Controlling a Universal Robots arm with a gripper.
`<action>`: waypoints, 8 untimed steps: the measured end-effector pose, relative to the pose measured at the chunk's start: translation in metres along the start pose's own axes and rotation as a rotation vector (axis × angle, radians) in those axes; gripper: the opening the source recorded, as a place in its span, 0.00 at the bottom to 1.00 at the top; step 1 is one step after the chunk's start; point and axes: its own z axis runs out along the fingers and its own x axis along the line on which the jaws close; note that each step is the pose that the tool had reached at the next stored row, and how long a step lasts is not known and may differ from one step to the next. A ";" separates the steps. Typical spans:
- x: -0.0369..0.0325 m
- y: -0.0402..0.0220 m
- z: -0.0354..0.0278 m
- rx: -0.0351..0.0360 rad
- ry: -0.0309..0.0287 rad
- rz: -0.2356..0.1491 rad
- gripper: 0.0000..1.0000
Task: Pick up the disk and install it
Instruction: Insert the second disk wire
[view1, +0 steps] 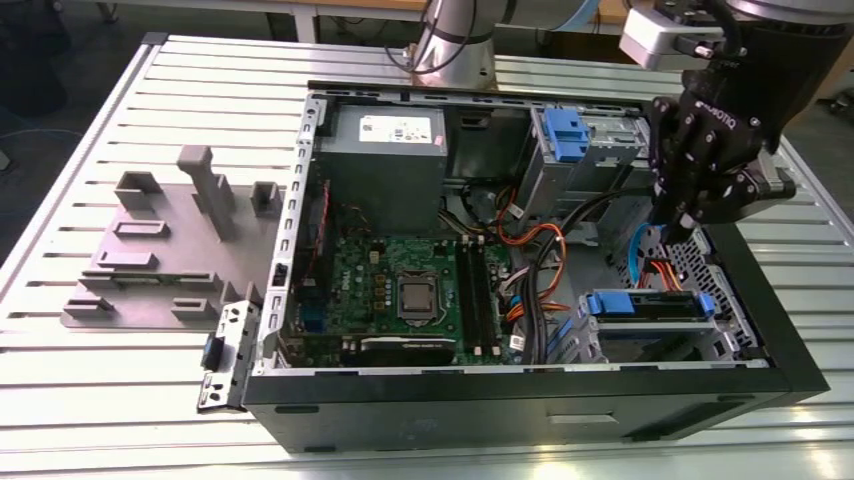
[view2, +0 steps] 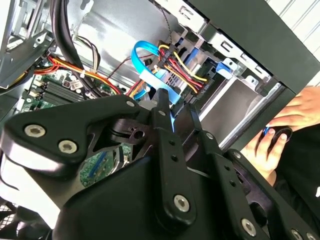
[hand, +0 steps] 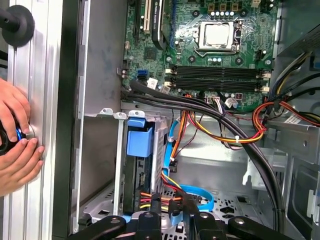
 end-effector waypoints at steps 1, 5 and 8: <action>-0.0001 0.0000 0.0006 0.0000 0.0000 0.000 0.31; -0.0005 -0.0002 0.0028 -0.0001 0.0000 0.000 0.31; -0.0008 -0.0004 0.0044 -0.0003 0.0000 0.000 0.23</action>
